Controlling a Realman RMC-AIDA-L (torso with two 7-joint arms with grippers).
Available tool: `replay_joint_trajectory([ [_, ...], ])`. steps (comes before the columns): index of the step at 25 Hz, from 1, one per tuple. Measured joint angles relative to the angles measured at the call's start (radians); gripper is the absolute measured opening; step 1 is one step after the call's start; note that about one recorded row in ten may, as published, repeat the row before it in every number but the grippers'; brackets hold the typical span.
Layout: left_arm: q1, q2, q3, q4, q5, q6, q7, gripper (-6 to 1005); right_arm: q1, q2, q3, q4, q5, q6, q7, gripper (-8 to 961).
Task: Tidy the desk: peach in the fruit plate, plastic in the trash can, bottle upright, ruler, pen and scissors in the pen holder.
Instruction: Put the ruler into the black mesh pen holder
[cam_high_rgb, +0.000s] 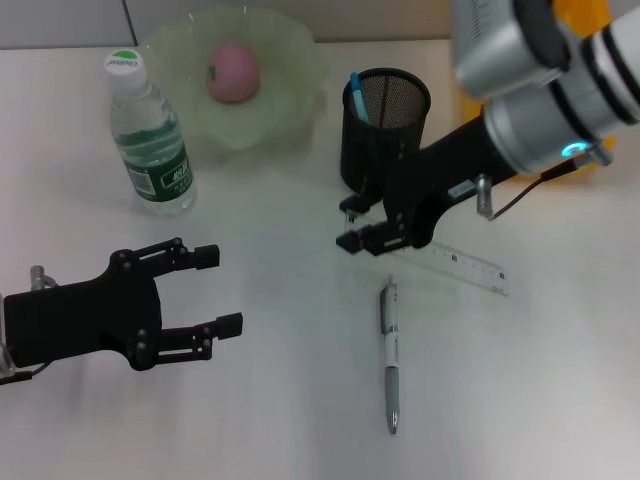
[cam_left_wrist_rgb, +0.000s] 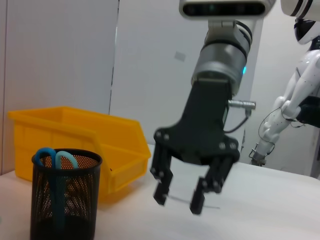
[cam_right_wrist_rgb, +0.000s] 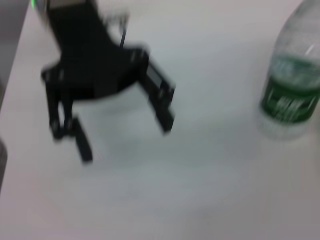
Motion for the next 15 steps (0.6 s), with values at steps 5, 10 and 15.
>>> replay_joint_trajectory([
  [5,-0.011,-0.011,0.0,0.0,-0.002,0.005,0.0,829,-0.04,-0.002,0.091,0.001,0.09,-0.003,-0.052,390],
  [10,-0.021,-0.016,0.0,0.0,-0.003,0.007,0.0,829,-0.097,-0.002,0.151,0.017,0.217,0.002,-0.124,390],
  [15,-0.029,-0.017,-0.003,0.0,-0.021,0.012,-0.008,829,-0.142,-0.002,0.186,0.083,0.339,0.008,-0.22,389],
])
